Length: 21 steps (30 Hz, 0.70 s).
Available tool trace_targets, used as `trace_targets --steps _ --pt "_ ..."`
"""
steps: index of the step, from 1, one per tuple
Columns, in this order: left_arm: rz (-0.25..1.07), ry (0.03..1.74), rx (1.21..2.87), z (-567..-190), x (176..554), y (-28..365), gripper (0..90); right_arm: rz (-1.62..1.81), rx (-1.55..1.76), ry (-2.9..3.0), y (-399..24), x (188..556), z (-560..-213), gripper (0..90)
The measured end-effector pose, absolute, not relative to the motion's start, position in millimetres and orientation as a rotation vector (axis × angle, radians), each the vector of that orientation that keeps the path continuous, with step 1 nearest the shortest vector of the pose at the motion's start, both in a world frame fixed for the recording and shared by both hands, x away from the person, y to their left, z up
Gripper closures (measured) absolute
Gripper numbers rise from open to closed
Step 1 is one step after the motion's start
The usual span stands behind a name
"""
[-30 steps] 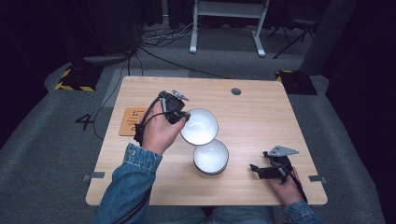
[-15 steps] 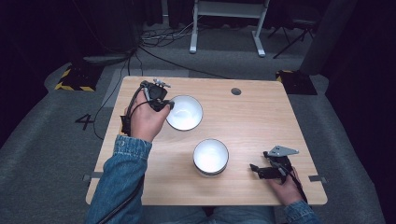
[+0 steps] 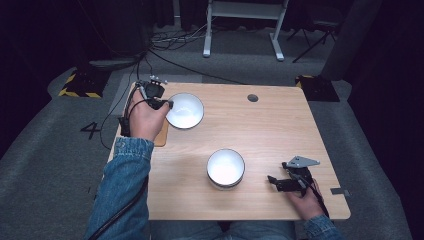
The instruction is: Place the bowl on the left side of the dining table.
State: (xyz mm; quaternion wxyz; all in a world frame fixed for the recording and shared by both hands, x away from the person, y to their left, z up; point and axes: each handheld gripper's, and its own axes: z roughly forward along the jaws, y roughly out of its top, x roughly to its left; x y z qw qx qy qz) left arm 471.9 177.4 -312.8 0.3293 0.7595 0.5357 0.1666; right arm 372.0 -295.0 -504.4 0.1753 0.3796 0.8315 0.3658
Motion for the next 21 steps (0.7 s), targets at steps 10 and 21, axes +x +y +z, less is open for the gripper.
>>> trace_targets --steps 10,21 --pt "0.436 1.489 1.939 -316 488 197 82.4 1.036 1.076 2.355 -295 372 -504 15.8" --pt "0.431 1.584 1.889 -316 501 215 82.5 1.036 1.075 2.355 -295 372 -504 15.8"
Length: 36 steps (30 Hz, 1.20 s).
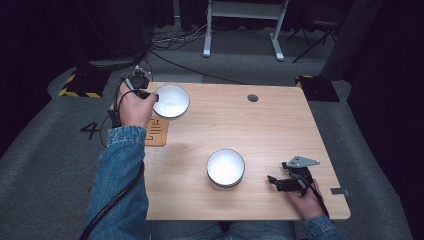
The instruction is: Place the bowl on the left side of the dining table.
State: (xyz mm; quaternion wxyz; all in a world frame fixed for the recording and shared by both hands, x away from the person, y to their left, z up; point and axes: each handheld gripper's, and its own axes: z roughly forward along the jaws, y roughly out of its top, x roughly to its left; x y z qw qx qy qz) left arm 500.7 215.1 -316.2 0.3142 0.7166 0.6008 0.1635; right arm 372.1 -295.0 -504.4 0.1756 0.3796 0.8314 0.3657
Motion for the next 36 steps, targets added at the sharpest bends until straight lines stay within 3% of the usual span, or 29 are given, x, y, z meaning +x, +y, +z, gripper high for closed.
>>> trace_targets --steps 26,36 --pt "0.350 1.770 1.748 -330 520 270 82.5 1.046 1.081 2.348 -294 372 -504 15.8" --pt "0.282 1.838 1.705 -353 531 280 82.4 1.047 1.082 2.348 -294 372 -504 15.8"
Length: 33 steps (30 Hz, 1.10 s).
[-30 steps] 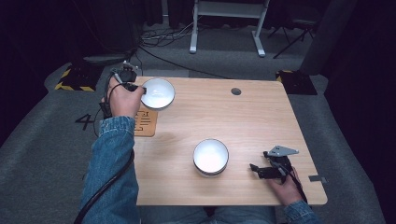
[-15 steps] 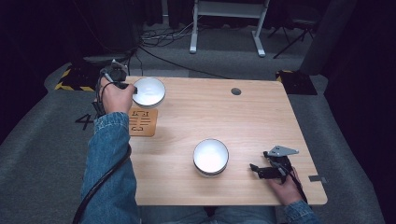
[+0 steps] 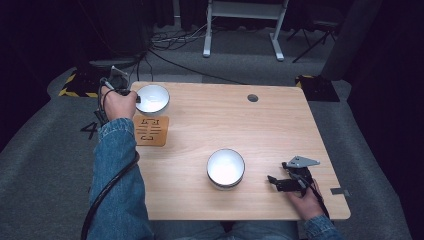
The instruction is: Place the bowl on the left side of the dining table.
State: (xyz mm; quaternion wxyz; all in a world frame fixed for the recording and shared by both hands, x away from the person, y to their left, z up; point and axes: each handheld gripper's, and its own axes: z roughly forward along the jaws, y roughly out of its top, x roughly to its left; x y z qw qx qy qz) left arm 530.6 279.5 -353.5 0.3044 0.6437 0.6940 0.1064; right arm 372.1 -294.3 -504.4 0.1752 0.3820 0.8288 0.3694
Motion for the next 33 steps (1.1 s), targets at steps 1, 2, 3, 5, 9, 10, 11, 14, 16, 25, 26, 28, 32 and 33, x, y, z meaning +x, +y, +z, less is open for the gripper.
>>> trace_targets --steps 1,2,3,5,9,10,11,14,16,25,26,28,32,33 --pt "0.287 1.844 1.704 -356 532 280 82.4 1.046 1.082 2.348 -294 372 -504 15.8" --pt "0.280 1.856 1.703 -359 533 280 82.4 1.046 1.082 2.348 -294 372 -504 15.8" --pt "0.278 1.862 1.705 -361 534 281 82.5 1.046 1.082 2.348 -294 372 -504 15.8" --pt "0.284 1.882 1.707 -366 536 282 82.4 1.046 1.082 2.348 -294 372 -504 15.8" --pt "0.275 1.917 1.709 -373 536 285 82.4 1.045 1.086 2.345 -294 372 -504 15.8" --pt "0.278 1.922 1.706 -376 536 287 82.4 1.045 1.086 2.345 -294 372 -504 15.8" --pt "0.274 1.926 1.699 -377 536 287 82.4 1.045 1.086 2.345 -294 372 -504 15.8" --pt "0.270 1.944 1.692 -382 535 290 82.4 1.045 1.086 2.345 -294 372 -504 15.8" --pt "0.273 1.953 1.696 -385 534 293 82.4 1.043 1.094 2.346 -294 371 -504 15.8" --pt "0.259 1.978 1.675 -399 533 298 82.3 1.043 1.095 2.346 -294 371 -504 15.8" --pt "0.246 1.975 1.674 -400 532 299 82.4 1.043 1.094 2.346 -294 371 -504 15.8" --pt "0.244 1.977 1.672 -404 532 299 82.3 1.043 1.094 2.346 -294 371 -504 15.8" --pt "0.214 1.985 1.658 -413 531 301 82.3 1.035 1.081 2.351 -295 372 -504 15.8" --pt "0.207 1.985 1.668 -415 531 302 82.4 1.034 1.081 2.351 -295 372 -504 15.8"
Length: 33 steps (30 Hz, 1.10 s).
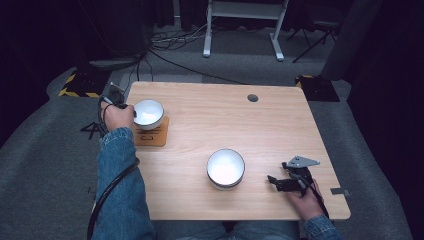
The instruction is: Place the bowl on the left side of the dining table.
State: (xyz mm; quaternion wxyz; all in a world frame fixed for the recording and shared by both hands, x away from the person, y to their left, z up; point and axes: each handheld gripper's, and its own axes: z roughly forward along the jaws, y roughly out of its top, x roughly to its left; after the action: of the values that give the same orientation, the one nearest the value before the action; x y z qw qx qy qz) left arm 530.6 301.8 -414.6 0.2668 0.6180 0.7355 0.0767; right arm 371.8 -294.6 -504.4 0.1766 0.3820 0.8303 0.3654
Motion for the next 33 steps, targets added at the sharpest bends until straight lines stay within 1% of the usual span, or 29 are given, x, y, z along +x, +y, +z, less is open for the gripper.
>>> trace_targets --steps 2,6,7,16,20,22,25,26,33 --pt "0.225 1.994 1.676 -418 531 302 82.3 1.034 1.081 2.351 -295 372 -504 15.8" --pt "0.202 1.993 1.675 -423 530 303 82.3 1.034 1.082 2.350 -295 372 -504 15.8" --pt "0.220 1.998 1.677 -425 530 304 82.3 1.034 1.082 2.350 -295 372 -504 15.8" --pt "0.216 2.002 1.683 -435 530 303 82.2 1.034 1.079 2.350 -295 372 -504 15.8" --pt "0.224 2.006 1.694 -436 530 303 82.1 1.033 1.078 2.350 -295 372 -504 15.8" --pt "0.230 2.014 1.667 -437 530 303 82.1 1.032 1.077 2.350 -295 372 -504 15.8" --pt "0.248 2.013 1.697 -436 529 306 82.2 1.033 1.077 2.350 -295 372 -504 15.8" --pt "0.251 2.018 1.679 -436 529 306 82.3 1.032 1.077 2.350 -295 372 -504 15.8" --pt "0.240 2.016 1.673 -438 528 307 82.1 1.032 1.081 2.347 -295 372 -504 15.8"
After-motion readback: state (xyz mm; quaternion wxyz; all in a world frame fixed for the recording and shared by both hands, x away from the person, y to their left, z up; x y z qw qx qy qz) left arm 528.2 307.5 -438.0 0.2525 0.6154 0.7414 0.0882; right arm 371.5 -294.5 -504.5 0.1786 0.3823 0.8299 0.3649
